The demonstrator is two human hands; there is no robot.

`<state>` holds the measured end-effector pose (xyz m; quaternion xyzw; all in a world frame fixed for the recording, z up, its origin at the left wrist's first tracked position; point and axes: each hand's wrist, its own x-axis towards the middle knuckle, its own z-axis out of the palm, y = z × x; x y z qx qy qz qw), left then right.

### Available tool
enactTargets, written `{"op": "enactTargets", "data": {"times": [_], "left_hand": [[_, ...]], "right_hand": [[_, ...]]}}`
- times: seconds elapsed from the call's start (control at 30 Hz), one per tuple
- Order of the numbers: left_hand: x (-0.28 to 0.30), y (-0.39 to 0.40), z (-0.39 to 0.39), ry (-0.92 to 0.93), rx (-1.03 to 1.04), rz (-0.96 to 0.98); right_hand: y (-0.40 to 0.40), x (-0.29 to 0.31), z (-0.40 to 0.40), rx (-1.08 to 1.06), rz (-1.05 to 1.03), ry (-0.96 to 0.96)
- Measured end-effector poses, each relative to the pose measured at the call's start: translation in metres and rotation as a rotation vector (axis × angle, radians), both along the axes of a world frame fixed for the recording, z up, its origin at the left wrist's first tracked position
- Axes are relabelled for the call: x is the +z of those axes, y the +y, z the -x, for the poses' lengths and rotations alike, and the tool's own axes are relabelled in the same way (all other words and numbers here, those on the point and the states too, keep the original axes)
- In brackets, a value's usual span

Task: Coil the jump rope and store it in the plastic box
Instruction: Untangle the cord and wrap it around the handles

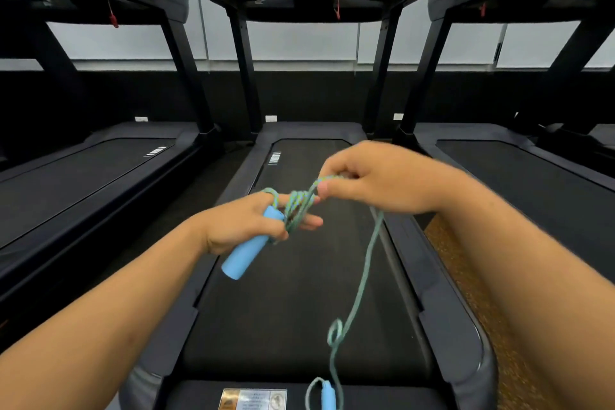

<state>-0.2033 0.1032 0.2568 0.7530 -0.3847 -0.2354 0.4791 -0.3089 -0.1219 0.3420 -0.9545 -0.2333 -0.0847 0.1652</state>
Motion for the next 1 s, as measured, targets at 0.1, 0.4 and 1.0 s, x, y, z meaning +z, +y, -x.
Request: {"op": "enactTargets", "data": {"times": [0.1,0.4,1.0], "left_hand": [[0.0,-0.006,0.009,0.073,-0.1,-0.056],[0.008,-0.035,0.029,0.449,-0.368,0.354],[0.013,-0.002,-0.018,0.324,0.124,0.705]], "right_hand": [[-0.02,0.007,-0.008,-0.032,-0.142,-0.047],[-0.047,-0.051,-0.061,-0.037,-0.762,0.161],[0.015,-0.107,-0.014,0.067,-0.203,0.402]]}}
